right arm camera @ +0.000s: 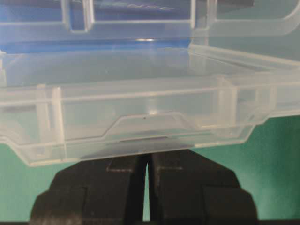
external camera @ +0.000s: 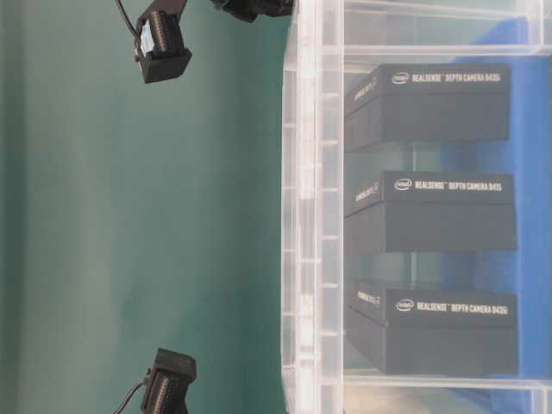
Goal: Clamp the lid of the box with both arms, then lift and open it.
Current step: 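Close both grippers to clamp the clear lid's end rims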
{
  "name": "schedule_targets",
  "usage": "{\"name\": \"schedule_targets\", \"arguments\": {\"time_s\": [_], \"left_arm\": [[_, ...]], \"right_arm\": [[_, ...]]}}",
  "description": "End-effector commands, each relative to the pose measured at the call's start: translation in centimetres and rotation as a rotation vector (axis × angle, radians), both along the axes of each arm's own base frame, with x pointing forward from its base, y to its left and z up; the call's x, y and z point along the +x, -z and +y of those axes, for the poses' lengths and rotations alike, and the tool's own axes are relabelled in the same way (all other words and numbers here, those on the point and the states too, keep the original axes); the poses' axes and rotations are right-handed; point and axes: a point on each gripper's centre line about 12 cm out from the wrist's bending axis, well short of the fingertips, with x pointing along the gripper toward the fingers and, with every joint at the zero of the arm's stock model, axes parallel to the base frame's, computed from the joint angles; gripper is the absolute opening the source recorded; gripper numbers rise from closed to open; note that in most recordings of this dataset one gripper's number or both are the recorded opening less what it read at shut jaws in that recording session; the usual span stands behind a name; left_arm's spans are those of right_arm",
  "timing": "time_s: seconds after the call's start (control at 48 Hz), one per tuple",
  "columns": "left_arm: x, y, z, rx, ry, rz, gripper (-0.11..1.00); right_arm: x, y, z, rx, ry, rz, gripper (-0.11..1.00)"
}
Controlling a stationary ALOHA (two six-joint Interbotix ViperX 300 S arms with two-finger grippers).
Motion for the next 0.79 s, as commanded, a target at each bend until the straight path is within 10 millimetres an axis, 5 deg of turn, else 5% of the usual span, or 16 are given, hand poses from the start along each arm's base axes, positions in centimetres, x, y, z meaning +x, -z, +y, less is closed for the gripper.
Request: {"name": "schedule_targets", "arguments": {"time_s": [0.0,0.771], "left_arm": [[1.7,-2.5,0.2,0.027,0.005,-0.085,0.00],[1.8,-6.5,-0.4,0.038,0.018,-0.126,0.00]], "right_arm": [[2.0,-3.0,0.5,-0.025,-0.024,-0.100,0.00],[1.5,-5.7,0.8,-0.032,-0.021,-0.116,0.00]]}}
